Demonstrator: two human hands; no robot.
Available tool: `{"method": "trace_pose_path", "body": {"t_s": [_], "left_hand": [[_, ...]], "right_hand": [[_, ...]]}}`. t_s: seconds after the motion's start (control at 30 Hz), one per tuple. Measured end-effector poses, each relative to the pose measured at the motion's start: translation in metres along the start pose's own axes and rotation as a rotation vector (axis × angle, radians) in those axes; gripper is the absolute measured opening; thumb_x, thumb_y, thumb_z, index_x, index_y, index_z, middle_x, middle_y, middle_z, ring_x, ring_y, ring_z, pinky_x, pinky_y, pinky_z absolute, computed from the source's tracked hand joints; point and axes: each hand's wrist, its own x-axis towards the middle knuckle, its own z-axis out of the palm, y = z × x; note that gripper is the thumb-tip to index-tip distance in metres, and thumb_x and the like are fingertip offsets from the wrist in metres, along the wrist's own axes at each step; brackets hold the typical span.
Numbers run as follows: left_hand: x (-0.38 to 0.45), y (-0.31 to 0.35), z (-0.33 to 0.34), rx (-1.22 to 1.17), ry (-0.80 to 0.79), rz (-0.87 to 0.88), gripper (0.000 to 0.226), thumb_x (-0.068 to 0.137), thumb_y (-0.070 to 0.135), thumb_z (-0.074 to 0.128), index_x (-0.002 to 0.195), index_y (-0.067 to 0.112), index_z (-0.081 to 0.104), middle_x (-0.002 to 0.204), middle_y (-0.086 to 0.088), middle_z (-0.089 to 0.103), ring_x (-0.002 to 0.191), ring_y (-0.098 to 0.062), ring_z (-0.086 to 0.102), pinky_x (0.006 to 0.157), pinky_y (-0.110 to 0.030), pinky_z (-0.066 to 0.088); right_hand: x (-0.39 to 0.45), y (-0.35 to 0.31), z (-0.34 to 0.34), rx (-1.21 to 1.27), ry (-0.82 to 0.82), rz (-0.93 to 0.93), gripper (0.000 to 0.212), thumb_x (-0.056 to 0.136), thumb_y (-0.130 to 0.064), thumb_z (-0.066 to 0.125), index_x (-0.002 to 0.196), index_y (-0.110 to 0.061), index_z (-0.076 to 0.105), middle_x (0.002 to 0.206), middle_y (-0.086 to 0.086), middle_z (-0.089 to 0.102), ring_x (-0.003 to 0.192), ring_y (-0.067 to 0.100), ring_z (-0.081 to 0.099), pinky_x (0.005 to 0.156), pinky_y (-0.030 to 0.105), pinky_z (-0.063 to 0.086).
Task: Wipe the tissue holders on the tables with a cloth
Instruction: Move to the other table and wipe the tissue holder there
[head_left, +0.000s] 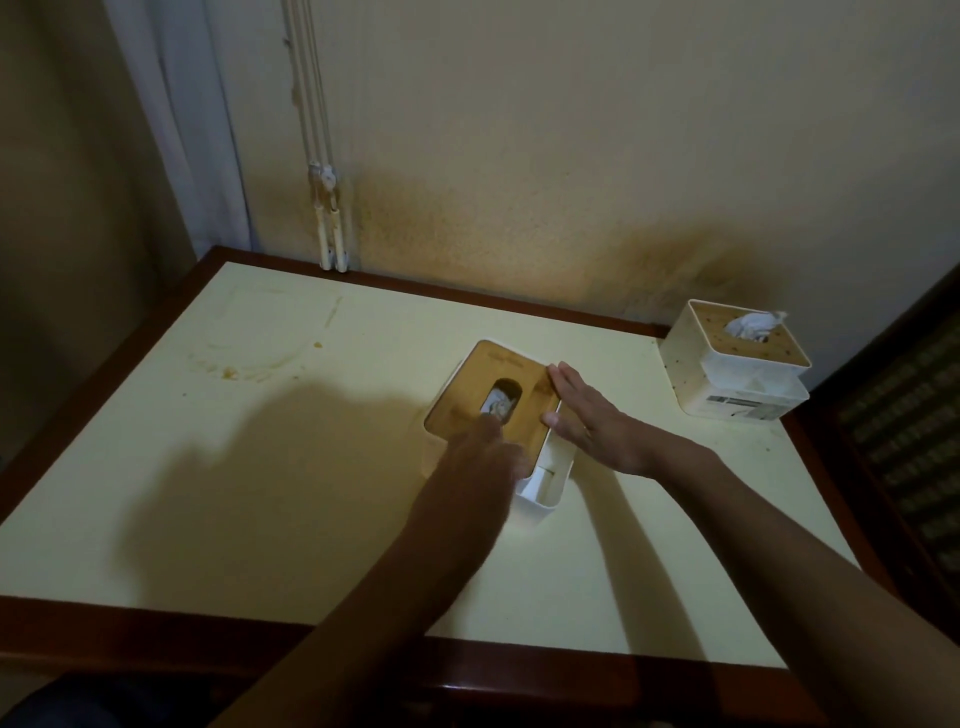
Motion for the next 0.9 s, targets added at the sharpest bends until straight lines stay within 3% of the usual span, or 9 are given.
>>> {"method": "trace_pose_path", "body": {"t_s": [0.07,0.17,0.27,0.37,0.47,0.6,0.67,0.8,0.9], "left_hand": [[0.0,-0.01,-0.013,0.031,0.059,-0.082,0.006,0.083,0.01,0.067,0.082,0.015,0.069,0.087,0.001,0.057,0.085,-0.014,0.054,0.069,-0.02,0.04],[-0.003,-0.023,-0.024,0.084,0.154,-0.052,0.01,0.075,0.004,0.07,0.078,0.013,0.073,0.079,-0.001,0.066,0.075,-0.019,0.06,0.059,-0.023,0.05],[-0.013,-0.032,-0.025,-0.195,0.288,-0.223,0.019,0.088,0.011,0.065,0.106,0.01,0.072,0.097,-0.009,0.062,0.074,-0.014,0.059,0.066,-0.019,0.05],[-0.023,-0.031,-0.025,-0.422,0.374,-0.354,0.027,0.09,0.011,0.062,0.117,0.013,0.067,0.104,-0.002,0.06,0.073,-0.004,0.059,0.056,-0.004,0.046],[-0.025,-0.036,-0.022,-0.572,0.424,-0.432,0.027,0.09,0.01,0.062,0.115,0.02,0.067,0.097,-0.001,0.062,0.067,-0.008,0.063,0.047,-0.011,0.048],[-0.024,-0.042,-0.011,-0.774,0.421,-0.632,0.024,0.089,0.019,0.065,0.113,0.018,0.068,0.095,-0.006,0.067,0.069,-0.011,0.066,0.048,-0.021,0.051],[-0.021,-0.045,-0.009,-0.851,0.418,-0.689,0.024,0.089,0.019,0.065,0.113,0.016,0.068,0.095,-0.005,0.068,0.068,-0.005,0.066,0.046,-0.014,0.048],[-0.02,-0.046,-0.006,-0.809,0.415,-0.694,0.027,0.088,0.012,0.063,0.113,0.02,0.068,0.096,0.011,0.065,0.078,0.017,0.058,0.06,-0.004,0.044],[-0.019,-0.044,-0.004,-0.839,0.327,-0.63,0.025,0.092,0.017,0.059,0.114,0.027,0.068,0.094,0.019,0.06,0.074,0.008,0.059,0.061,-0.001,0.042]], "right_hand": [[0.001,0.0,-0.002,0.004,-0.005,0.006,0.092,0.08,-0.076,0.024,0.149,-0.032,-0.017,0.159,-0.008,-0.018,0.148,0.025,-0.009,0.116,0.059,0.009],[0.002,-0.002,-0.002,0.003,-0.011,0.019,0.091,0.081,-0.074,0.025,0.149,-0.032,-0.016,0.159,-0.008,-0.018,0.148,0.026,-0.009,0.116,0.059,0.008],[0.0,-0.002,0.0,0.031,0.03,0.073,0.082,0.091,-0.064,0.03,0.151,-0.028,-0.013,0.16,-0.007,-0.015,0.147,0.029,-0.007,0.116,0.059,0.009],[-0.007,0.002,0.004,0.038,0.108,0.134,0.076,0.097,-0.056,0.032,0.152,-0.026,-0.011,0.16,-0.006,-0.013,0.147,0.031,-0.007,0.115,0.06,0.01],[-0.014,0.002,0.006,-0.043,0.138,0.232,0.073,0.098,-0.055,0.027,0.152,-0.023,-0.01,0.16,-0.004,-0.013,0.147,0.032,-0.009,0.115,0.06,0.007],[-0.017,-0.005,0.001,-0.187,0.18,0.348,0.066,0.101,-0.047,0.024,0.153,-0.017,-0.004,0.161,0.001,-0.012,0.146,0.031,-0.013,0.115,0.057,0.003],[-0.014,-0.012,0.001,-0.2,0.26,0.286,0.061,0.101,-0.043,0.026,0.153,-0.019,0.004,0.161,0.002,-0.008,0.147,0.03,-0.012,0.115,0.058,0.003],[-0.001,-0.033,0.004,-0.102,0.378,0.068,0.054,0.101,-0.051,0.023,0.151,-0.034,0.012,0.161,-0.001,-0.002,0.147,0.026,-0.009,0.115,0.054,0.001],[0.015,-0.035,0.011,-0.181,0.318,-0.116,0.06,0.093,-0.065,0.014,0.149,-0.044,0.009,0.161,-0.006,0.0,0.147,0.018,-0.011,0.118,0.053,-0.003]]}}
